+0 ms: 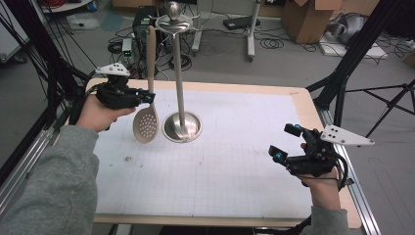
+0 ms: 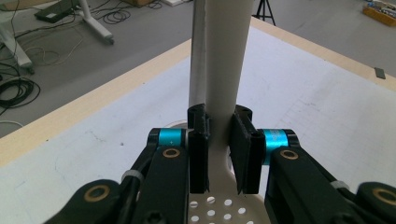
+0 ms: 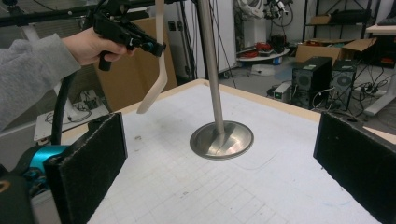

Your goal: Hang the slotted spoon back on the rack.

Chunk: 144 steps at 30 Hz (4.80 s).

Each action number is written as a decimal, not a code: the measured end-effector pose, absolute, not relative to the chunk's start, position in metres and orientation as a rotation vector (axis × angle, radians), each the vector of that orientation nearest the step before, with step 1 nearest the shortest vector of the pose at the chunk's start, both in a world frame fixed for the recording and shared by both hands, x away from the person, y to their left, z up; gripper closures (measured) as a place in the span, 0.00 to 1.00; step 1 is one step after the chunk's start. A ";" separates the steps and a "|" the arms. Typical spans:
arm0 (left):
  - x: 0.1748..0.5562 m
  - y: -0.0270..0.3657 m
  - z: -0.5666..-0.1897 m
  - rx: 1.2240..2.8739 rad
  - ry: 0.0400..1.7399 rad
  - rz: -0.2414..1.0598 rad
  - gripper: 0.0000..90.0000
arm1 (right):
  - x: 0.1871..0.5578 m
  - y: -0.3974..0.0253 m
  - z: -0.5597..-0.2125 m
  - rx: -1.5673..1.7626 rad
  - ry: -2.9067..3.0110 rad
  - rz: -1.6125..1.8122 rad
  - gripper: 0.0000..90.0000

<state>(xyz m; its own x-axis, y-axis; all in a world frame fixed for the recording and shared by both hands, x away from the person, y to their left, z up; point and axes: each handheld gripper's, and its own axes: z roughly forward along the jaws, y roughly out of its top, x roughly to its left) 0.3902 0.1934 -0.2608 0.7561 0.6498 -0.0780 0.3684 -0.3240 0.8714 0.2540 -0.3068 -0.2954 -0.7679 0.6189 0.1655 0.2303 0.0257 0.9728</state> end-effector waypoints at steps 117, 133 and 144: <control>0.267 0.291 -0.338 1.670 0.721 0.502 0.16 | 0.271 -0.298 -0.307 0.883 2.052 1.735 0.02; 0.266 0.299 -0.341 1.634 0.767 0.548 0.16 | 0.269 -0.304 -0.308 0.899 2.026 1.739 0.02; 0.262 0.297 -0.343 1.637 0.766 0.568 0.16 | 0.269 -0.309 -0.313 0.909 2.006 1.726 0.02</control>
